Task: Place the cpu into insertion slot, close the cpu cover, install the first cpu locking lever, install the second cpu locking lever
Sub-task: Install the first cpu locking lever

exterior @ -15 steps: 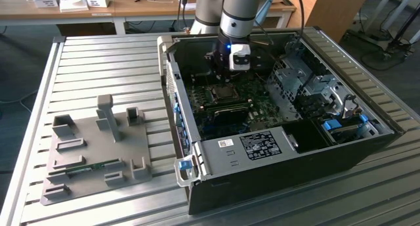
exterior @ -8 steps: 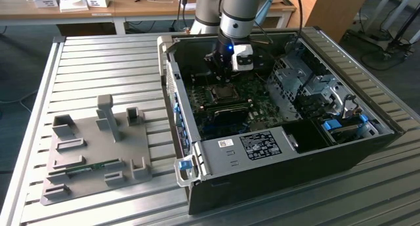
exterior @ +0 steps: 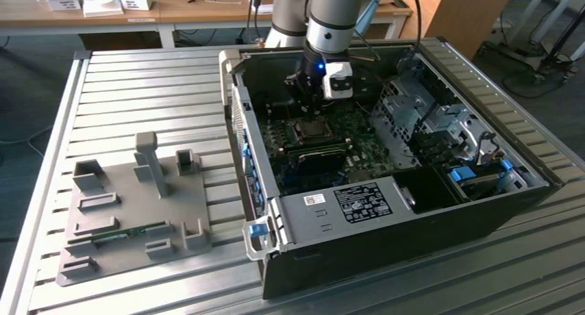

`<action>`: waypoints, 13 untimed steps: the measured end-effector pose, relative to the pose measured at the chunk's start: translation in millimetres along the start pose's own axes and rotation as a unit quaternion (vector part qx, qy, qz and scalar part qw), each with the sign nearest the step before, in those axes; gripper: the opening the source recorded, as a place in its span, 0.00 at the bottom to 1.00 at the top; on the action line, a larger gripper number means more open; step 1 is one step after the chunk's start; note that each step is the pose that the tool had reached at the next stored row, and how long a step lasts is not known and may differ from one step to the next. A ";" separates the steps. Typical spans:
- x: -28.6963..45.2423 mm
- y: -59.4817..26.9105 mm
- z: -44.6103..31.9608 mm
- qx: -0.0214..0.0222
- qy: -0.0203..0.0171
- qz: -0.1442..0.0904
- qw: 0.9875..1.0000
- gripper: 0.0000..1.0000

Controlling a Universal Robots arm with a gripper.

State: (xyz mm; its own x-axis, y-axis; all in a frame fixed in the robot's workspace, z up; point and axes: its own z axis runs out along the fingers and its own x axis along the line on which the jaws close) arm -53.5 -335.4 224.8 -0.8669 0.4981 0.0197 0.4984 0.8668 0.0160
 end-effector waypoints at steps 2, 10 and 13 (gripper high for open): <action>0.0 0.0 0.2 0.000 0.000 -0.011 1.000 0.11; 0.1 -0.1 0.7 0.001 0.001 -0.059 0.998 0.11; 0.1 -0.1 0.8 0.001 0.001 -0.070 0.998 0.11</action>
State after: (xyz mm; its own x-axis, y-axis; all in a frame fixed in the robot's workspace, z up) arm -53.6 -335.4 224.0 -0.9281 0.3719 0.0196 0.3722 0.9280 0.0160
